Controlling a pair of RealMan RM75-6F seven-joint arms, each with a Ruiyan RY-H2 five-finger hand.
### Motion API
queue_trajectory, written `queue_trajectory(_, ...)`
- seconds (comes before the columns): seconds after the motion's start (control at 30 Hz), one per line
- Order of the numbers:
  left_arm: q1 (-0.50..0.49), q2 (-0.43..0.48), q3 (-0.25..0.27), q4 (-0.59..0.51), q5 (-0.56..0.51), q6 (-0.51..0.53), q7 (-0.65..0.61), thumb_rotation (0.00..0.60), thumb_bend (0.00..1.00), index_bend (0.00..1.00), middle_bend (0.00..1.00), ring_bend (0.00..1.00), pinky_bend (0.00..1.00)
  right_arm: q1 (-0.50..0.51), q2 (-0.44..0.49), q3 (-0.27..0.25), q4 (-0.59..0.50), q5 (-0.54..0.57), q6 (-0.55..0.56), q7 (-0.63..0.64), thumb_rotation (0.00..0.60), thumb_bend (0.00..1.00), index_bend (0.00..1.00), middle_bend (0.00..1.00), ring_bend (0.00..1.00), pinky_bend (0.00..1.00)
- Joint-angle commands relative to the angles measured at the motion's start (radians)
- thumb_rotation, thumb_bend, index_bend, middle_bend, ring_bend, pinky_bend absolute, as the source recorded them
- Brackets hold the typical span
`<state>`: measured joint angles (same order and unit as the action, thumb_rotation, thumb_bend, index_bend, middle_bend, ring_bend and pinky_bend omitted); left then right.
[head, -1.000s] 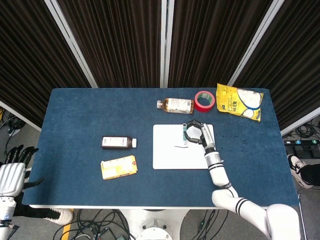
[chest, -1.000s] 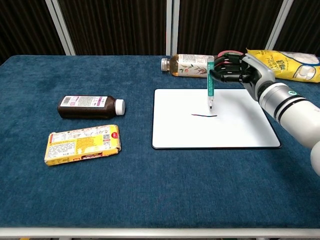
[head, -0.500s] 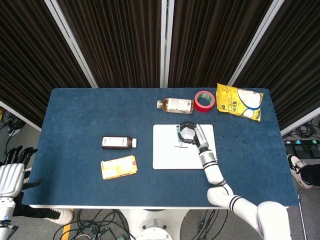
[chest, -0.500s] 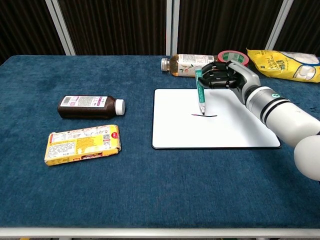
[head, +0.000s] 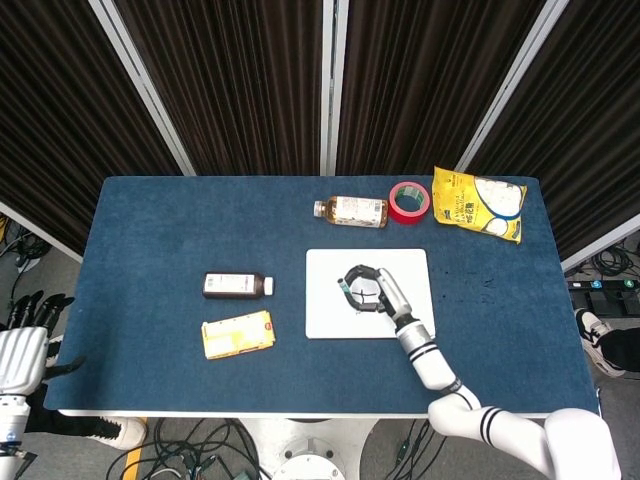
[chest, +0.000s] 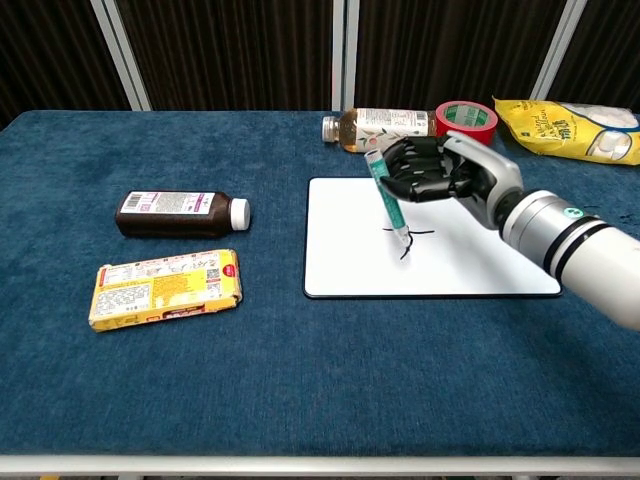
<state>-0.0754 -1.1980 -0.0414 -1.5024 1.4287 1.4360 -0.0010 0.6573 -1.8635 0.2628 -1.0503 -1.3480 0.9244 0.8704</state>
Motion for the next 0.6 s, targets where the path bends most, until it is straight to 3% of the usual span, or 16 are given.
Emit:
queue_trajectory(0.03,-0.001,-0.001,0.0,-0.001,-0.001,-0.002,-0.001,0.6,0.07,0.18,0.13,0.02,0.02,0.005,0.006,0.023,0.018,0.025,-0.012,-0.019,0.6,0.6,0.55,0.56,0.28,0.14)
queue_trajectory(0.6,-0.005,-0.004,-0.001,0.004,-0.012,-0.017,-0.001,0.6,0.07,0.18,0.13,0.02,0.02,0.087,-0.078,0.062,0.193,0.064,-0.091,-0.024,0.6,0.6,0.55,0.56,0.28,0.13)
